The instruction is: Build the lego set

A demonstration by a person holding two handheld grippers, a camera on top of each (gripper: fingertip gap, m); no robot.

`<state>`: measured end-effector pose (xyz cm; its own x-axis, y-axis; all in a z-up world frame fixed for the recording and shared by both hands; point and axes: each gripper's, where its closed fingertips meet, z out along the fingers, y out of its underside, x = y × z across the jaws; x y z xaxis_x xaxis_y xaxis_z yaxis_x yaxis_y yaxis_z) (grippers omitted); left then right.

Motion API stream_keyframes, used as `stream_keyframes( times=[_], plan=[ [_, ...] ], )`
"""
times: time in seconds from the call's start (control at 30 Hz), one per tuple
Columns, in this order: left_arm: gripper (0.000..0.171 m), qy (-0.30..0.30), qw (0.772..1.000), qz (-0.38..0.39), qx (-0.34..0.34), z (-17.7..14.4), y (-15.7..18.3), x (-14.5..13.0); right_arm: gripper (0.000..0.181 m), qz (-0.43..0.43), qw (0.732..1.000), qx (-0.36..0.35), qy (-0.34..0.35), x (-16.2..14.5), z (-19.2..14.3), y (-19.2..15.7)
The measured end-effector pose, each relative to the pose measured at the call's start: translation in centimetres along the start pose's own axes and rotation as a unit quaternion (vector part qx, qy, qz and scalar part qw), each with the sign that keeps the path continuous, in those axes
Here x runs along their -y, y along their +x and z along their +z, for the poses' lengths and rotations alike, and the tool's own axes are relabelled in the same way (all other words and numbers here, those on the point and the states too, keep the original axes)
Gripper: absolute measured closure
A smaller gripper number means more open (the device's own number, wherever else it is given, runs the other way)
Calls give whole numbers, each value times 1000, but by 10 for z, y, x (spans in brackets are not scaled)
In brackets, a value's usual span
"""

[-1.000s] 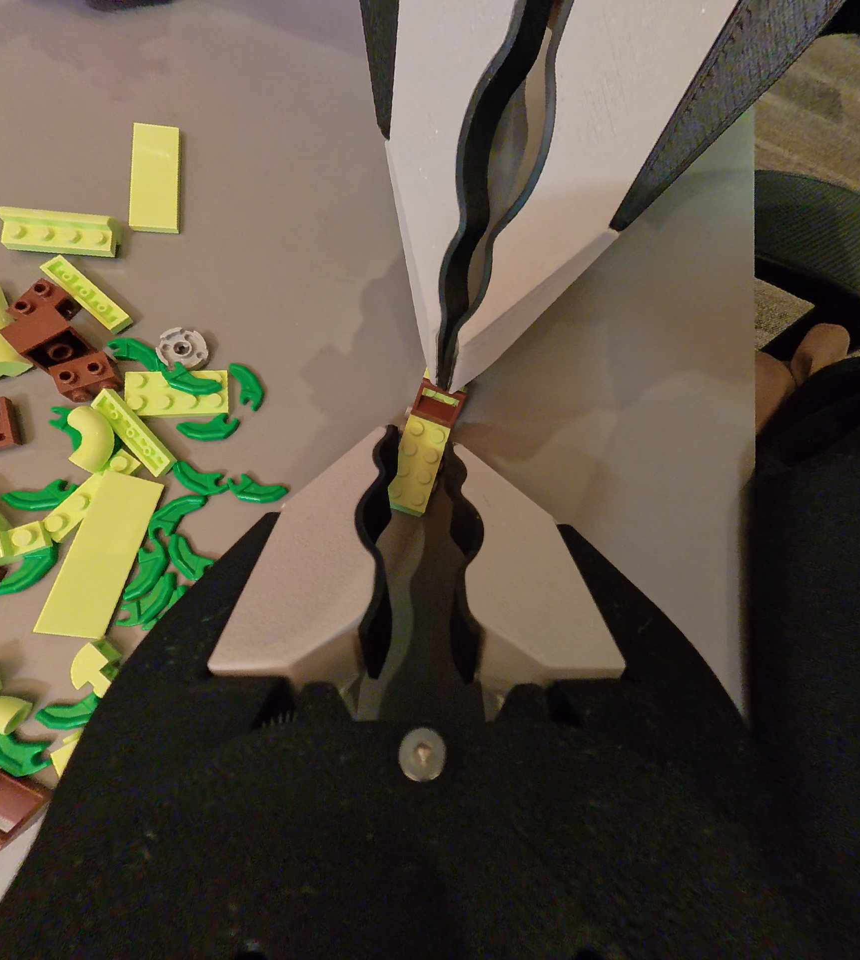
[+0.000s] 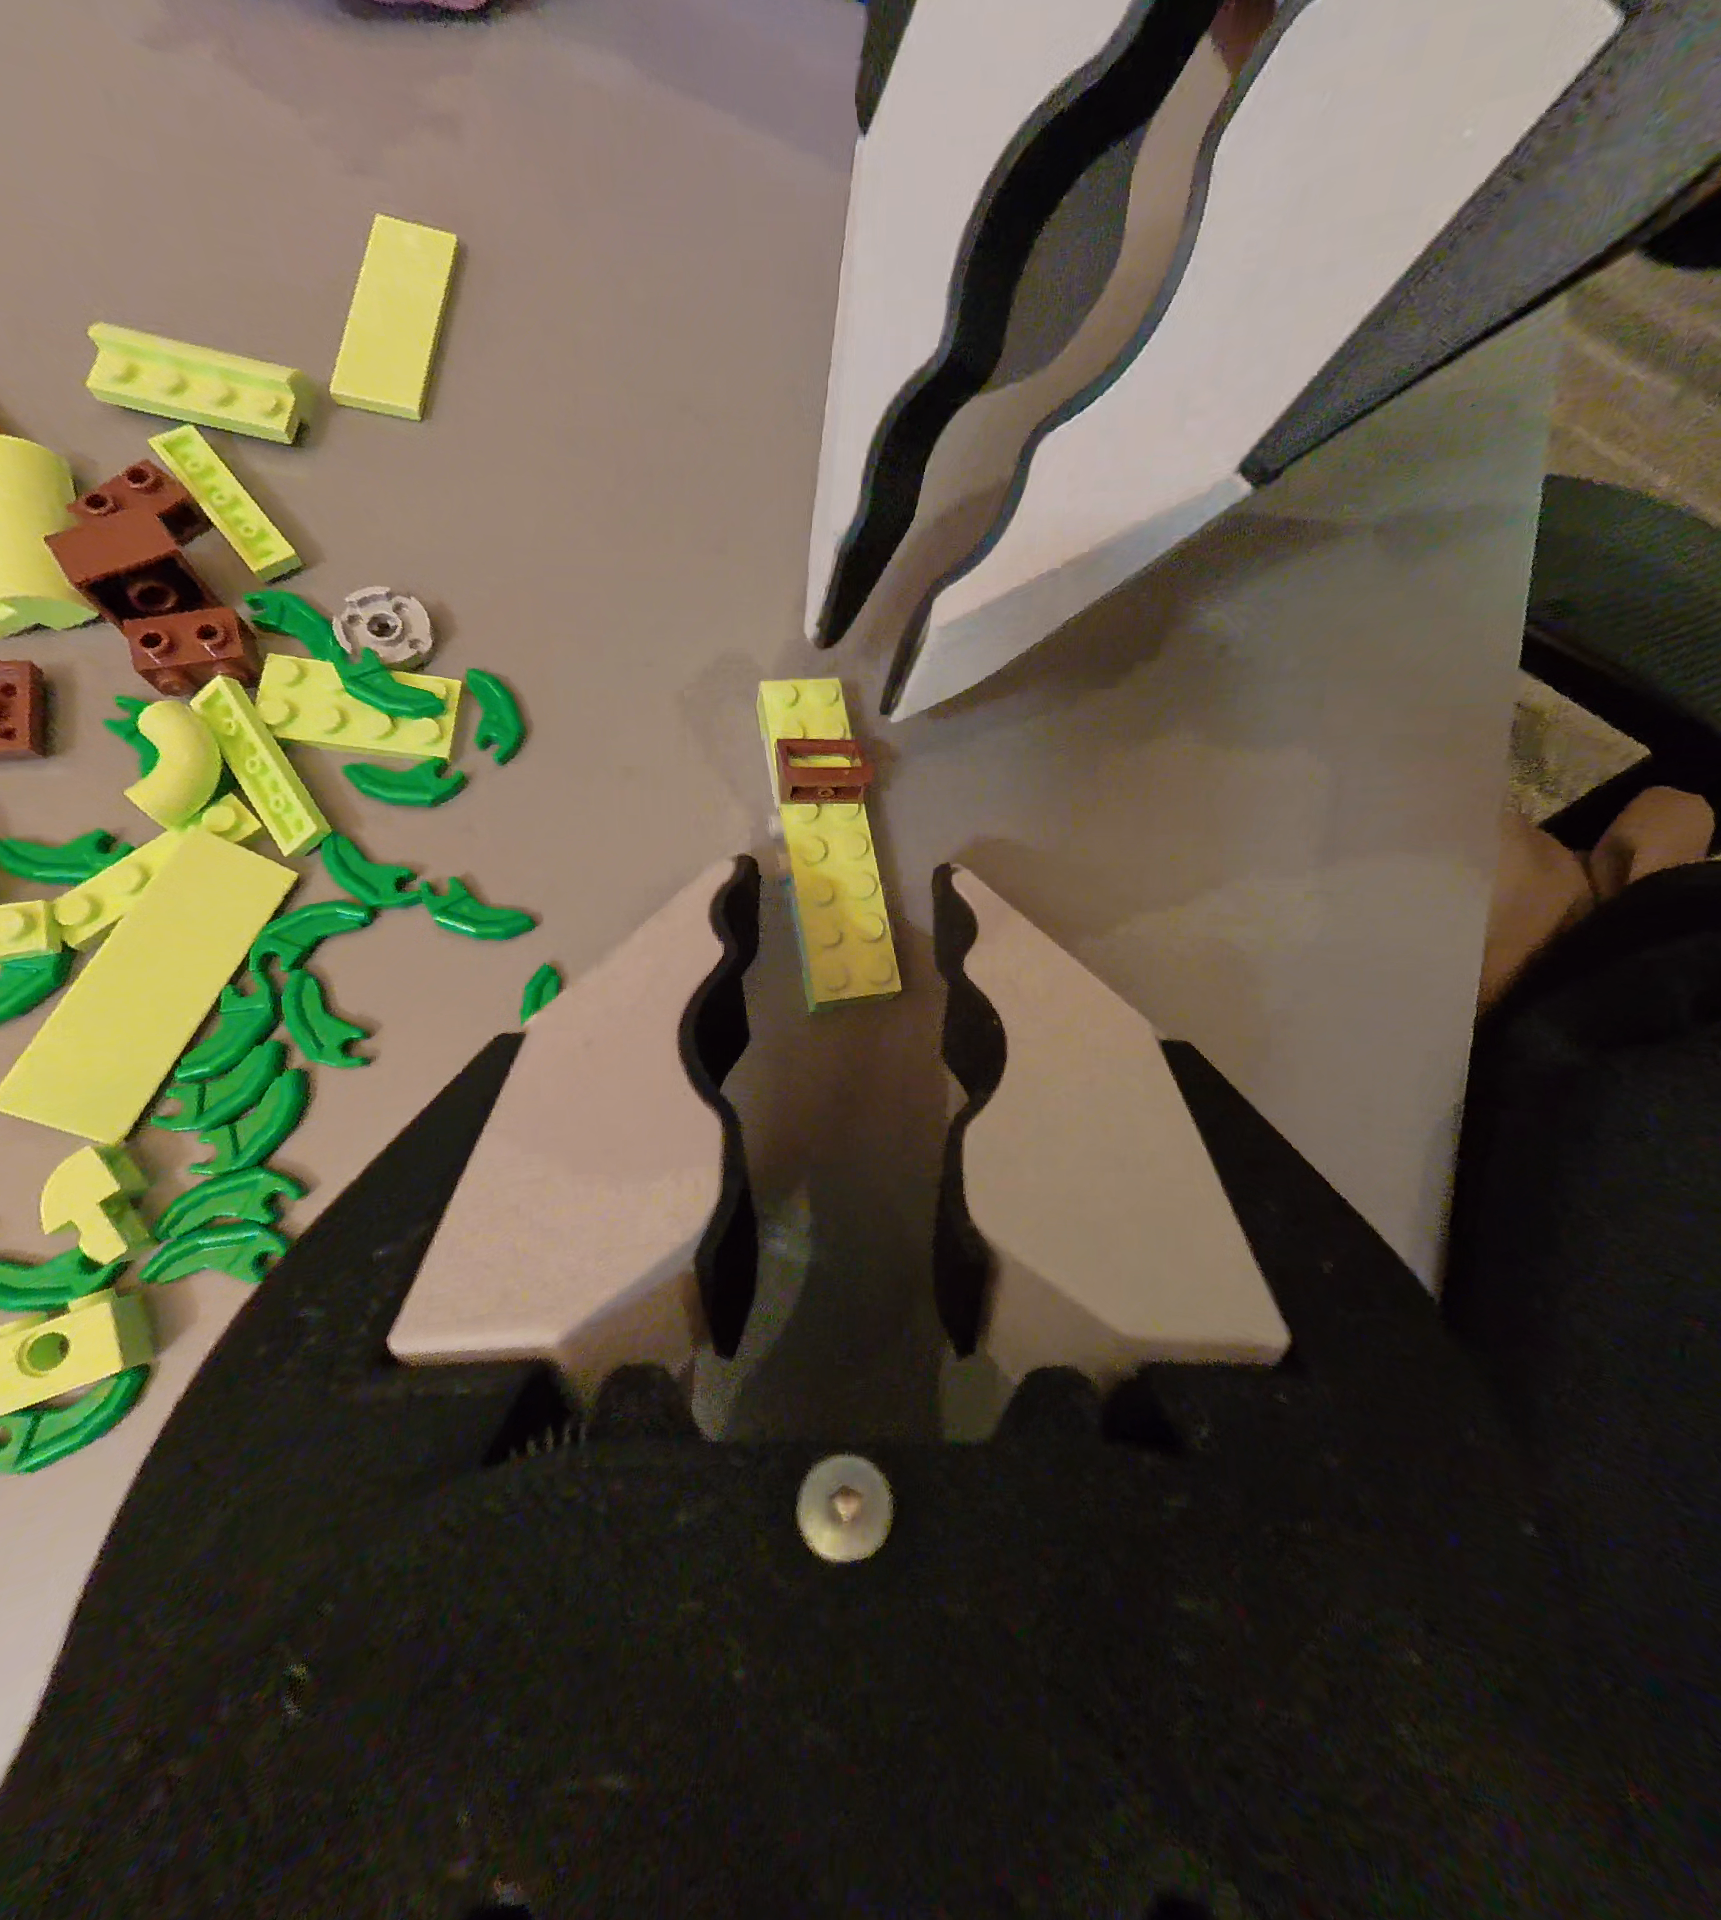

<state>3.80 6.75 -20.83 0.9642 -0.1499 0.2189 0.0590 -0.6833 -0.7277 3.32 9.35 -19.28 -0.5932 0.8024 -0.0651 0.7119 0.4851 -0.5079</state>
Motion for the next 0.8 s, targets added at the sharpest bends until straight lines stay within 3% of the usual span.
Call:
stream_keyframes(
  times=[0.17, 0.33, 0.53, 0.8],
  plan=[
    [137, 27, 999, 22, 24, -6, -9, 10, 168, 37, 998, 6, 55, 0, -6, -2],
    [137, 17, 998, 42, 40, 0, -9, 16, 169, 57, 993, -10, 99, -5, -13, -5],
    [154, 0, 997, 55, 58, 8, -9, 15, 168, 64, 990, -18, 126, -17, -21, -13],
    [157, 4, 995, 61, 81, 7, -3, 19, 168, 68, 984, -19, 164, -23, -28, -16]
  ],
)
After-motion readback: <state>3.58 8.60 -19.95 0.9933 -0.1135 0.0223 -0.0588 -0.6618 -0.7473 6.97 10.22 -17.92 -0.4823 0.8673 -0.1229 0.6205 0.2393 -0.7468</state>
